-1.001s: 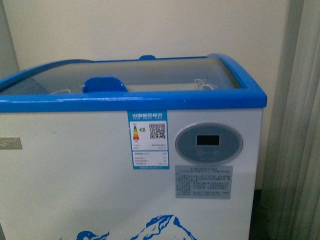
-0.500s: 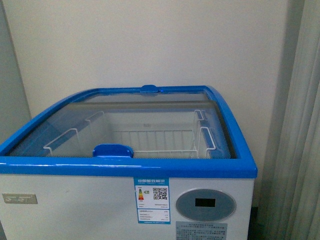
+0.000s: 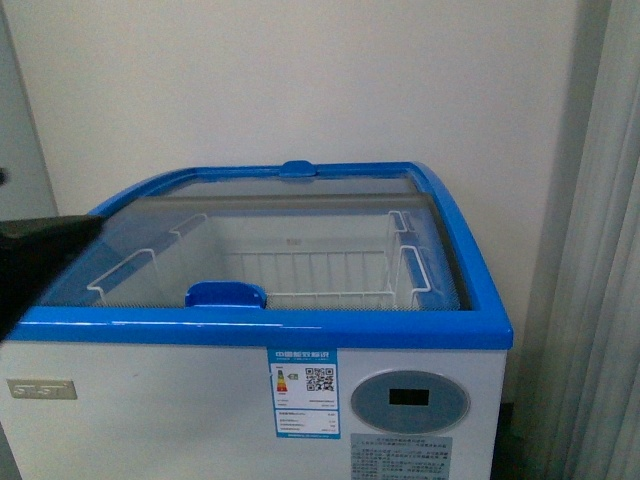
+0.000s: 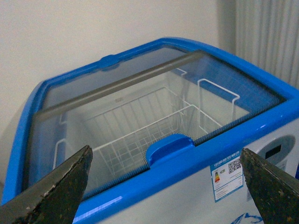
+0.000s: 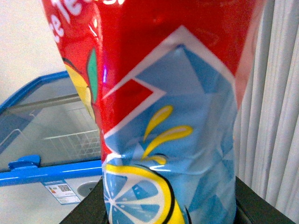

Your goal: Put drink in fridge

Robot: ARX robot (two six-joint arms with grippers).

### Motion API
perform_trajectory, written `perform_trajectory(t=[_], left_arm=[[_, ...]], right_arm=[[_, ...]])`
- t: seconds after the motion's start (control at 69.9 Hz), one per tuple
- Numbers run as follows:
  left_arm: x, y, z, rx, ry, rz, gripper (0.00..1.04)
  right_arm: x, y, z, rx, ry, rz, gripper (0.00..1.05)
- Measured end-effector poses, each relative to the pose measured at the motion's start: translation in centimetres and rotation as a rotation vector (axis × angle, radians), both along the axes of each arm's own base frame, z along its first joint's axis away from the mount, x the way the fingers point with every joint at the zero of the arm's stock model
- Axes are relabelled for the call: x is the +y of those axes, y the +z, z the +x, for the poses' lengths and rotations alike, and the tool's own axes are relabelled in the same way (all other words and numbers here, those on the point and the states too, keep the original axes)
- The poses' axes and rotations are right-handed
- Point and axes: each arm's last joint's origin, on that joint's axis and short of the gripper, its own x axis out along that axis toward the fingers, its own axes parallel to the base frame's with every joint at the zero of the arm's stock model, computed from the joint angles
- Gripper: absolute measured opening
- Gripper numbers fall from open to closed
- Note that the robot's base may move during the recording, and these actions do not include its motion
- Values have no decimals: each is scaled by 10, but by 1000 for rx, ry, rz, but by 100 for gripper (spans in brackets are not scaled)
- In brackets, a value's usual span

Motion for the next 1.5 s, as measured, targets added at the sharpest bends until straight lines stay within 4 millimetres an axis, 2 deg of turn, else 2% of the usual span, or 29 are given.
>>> perform_trajectory(t=[0.086, 0.272, 0.543, 0.672, 0.901, 1.029, 1.33, 1.501], left_arm=[[-10, 0, 29, -29, -101, 141, 97], [-33, -3, 77, -81, -312, 455, 97], [-51, -14, 116, -129, -445, 677, 97], [-49, -15, 131, -132, -452, 725, 97], [-29, -7, 165, -132, -382, 789, 97], [-20, -12, 181, -99, -378, 817, 97], [-21, -19, 203, -88, -421, 799, 97], [-23, -13, 227, -140, -389, 806, 97]], right_arm=[[0, 0, 0, 0, -1, 0, 40], [0, 0, 0, 0, 0, 0, 40], [0, 0, 0, 0, -1, 0, 40], [0, 0, 0, 0, -1, 0, 40], [0, 0, 0, 0, -1, 0, 40], [0, 0, 0, 0, -1, 0, 40], [0, 0, 0, 0, -1, 0, 40], [0, 0, 0, 0, -1, 0, 40]])
